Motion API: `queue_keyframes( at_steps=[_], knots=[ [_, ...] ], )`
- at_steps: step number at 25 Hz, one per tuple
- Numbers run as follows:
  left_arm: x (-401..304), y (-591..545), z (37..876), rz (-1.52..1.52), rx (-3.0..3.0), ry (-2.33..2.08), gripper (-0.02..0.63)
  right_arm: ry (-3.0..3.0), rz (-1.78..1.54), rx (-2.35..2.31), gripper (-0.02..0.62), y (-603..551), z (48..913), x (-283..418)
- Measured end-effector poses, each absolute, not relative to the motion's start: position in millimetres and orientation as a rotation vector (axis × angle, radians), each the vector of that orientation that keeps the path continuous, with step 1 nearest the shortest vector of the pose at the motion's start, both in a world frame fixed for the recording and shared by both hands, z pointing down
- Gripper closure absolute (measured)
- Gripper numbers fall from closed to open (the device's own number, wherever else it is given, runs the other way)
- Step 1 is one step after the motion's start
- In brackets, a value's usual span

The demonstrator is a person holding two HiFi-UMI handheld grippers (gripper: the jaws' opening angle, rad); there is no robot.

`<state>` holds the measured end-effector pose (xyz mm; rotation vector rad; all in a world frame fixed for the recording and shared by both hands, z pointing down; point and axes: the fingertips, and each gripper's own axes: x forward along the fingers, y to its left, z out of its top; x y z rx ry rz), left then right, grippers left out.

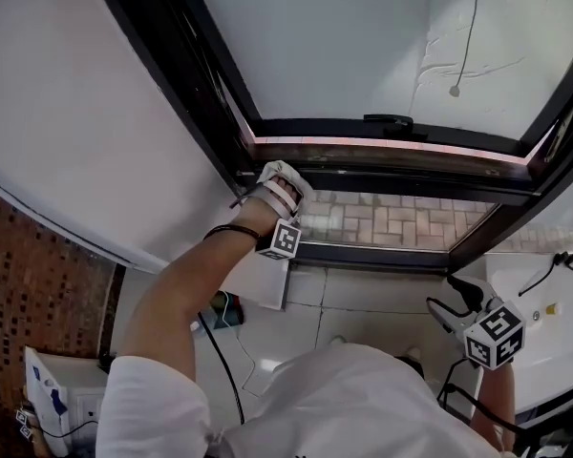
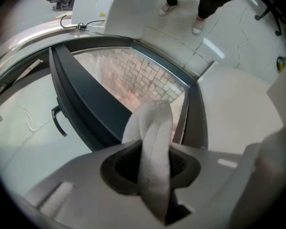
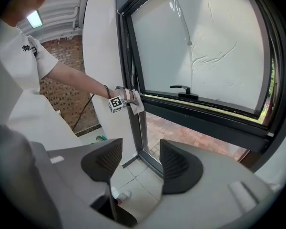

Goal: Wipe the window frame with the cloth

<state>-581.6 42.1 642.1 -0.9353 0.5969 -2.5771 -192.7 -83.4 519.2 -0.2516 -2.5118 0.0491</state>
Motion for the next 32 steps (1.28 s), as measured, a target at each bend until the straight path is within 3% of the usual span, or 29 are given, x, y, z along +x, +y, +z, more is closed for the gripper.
queue_keyframes(
  at_steps=[11,20,32],
  knots=[
    [-614,86,639,-2.640,-0.953,0.746,0.499,-2.490,0.024,-0.270,0.347,-60,518,-206],
    [-622,104,634,-2.634,-1.067,1.196,0.499,-2.468,-0.008,-0.271,0.347,-57,515,-205],
    [-626,116,609,-2.637,-1.147,1.204,0.499,-2.465,-0.037,-0.321,0.347,-40,511,-210]
  ],
)
